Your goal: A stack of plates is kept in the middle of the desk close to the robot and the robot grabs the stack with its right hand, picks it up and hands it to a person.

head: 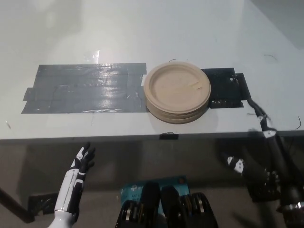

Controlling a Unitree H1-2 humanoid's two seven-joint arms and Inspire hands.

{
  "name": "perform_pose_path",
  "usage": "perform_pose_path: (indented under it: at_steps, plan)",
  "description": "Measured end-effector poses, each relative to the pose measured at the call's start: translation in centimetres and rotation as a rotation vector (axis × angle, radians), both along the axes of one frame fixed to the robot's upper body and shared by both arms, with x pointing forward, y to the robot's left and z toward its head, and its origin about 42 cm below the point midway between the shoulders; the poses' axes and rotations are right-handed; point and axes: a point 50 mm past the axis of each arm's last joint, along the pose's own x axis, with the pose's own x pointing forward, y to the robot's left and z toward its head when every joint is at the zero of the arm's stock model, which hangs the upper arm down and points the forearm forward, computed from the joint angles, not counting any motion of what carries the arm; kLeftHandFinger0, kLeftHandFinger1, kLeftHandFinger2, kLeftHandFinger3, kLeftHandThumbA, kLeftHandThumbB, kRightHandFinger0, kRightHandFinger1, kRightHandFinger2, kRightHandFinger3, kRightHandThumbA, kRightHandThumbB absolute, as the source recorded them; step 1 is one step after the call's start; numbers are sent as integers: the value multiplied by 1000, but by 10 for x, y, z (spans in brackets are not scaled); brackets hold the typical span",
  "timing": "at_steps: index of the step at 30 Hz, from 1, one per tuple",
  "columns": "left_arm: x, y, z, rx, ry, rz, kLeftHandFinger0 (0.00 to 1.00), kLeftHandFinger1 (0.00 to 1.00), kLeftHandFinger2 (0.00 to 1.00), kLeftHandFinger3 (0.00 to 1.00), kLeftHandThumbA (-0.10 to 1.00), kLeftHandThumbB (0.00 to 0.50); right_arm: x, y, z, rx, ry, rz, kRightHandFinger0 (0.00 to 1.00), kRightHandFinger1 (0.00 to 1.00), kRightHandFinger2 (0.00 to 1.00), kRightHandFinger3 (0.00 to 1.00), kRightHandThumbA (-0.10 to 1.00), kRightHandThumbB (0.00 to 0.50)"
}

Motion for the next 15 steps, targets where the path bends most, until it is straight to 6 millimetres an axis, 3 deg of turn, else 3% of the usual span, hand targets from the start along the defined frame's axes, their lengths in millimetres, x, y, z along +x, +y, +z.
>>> perform_pose_path:
  at_steps: [7, 15]
  plan:
    - [0, -1, 0, 7, 1, -2, 1000, 1000, 1000, 1000, 1000, 0, 36, 4, 31, -247, -92, 24, 1000, 1000, 1000, 1000, 895, 464]
    - [0, -1, 0, 11, 0, -4, 1000, 1000, 1000, 1000, 1000, 0, 81, 27, 47, -514, -117, 52, 1000, 1000, 1000, 1000, 900, 457]
